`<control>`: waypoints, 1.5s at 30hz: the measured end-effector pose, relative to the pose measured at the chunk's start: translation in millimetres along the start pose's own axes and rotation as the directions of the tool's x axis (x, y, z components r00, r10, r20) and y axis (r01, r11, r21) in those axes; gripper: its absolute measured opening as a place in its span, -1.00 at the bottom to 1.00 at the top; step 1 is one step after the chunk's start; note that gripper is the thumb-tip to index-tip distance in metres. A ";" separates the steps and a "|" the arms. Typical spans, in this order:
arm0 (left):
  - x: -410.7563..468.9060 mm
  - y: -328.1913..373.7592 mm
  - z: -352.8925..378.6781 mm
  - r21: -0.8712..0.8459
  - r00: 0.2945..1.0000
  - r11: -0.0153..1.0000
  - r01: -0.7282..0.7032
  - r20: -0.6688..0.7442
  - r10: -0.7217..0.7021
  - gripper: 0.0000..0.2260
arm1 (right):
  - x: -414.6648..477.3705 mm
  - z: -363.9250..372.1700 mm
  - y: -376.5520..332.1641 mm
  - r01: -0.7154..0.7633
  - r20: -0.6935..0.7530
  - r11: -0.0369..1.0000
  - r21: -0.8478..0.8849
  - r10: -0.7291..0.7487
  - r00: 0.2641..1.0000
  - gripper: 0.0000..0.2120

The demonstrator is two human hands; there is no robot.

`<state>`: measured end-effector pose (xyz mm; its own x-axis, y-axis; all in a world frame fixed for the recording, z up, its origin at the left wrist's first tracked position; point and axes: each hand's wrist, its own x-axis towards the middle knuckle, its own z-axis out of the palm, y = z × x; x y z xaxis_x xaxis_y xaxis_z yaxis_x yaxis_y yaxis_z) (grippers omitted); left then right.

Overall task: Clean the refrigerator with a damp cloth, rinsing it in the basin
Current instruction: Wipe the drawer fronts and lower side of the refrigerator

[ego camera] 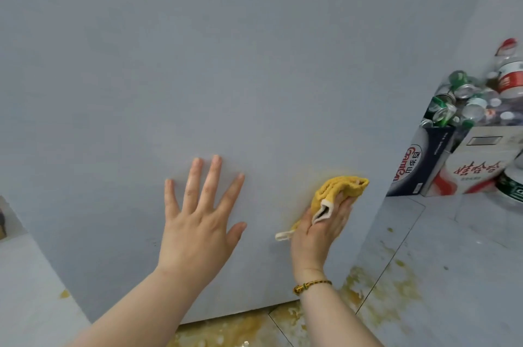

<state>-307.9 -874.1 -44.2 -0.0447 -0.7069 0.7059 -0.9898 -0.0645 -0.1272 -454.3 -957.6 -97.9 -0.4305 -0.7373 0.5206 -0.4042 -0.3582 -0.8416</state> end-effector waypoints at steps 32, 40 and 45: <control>-1.3 0.8 2.9 0.017 1.000 1.000 0.005 -0.017 -0.005 -0.40 | 97.4 -37.4 2.9 -0.035 -0.030 0.999 -0.015 0.035 0.999 -0.29; -2.2 -0.2 -10.8 -0.148 0.998 0.989 -0.017 -0.058 0.008 -0.50 | 3.3 -16.5 34.4 -0.647 0.176 0.762 -0.025 0.640 0.748 -0.46; -20.4 -27.6 -24.1 -0.231 0.982 0.956 0.183 -0.012 -0.190 -0.47 | 20.4 -20.3 -16.3 -0.067 0.053 0.998 -0.004 0.068 0.996 -0.40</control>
<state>-283.0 -840.9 -38.3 0.1430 -0.6731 0.7256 -0.9854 -0.0281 0.1681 -472.9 -955.1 -70.7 -0.4131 -0.7894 0.4541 -0.3778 -0.3052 -0.8741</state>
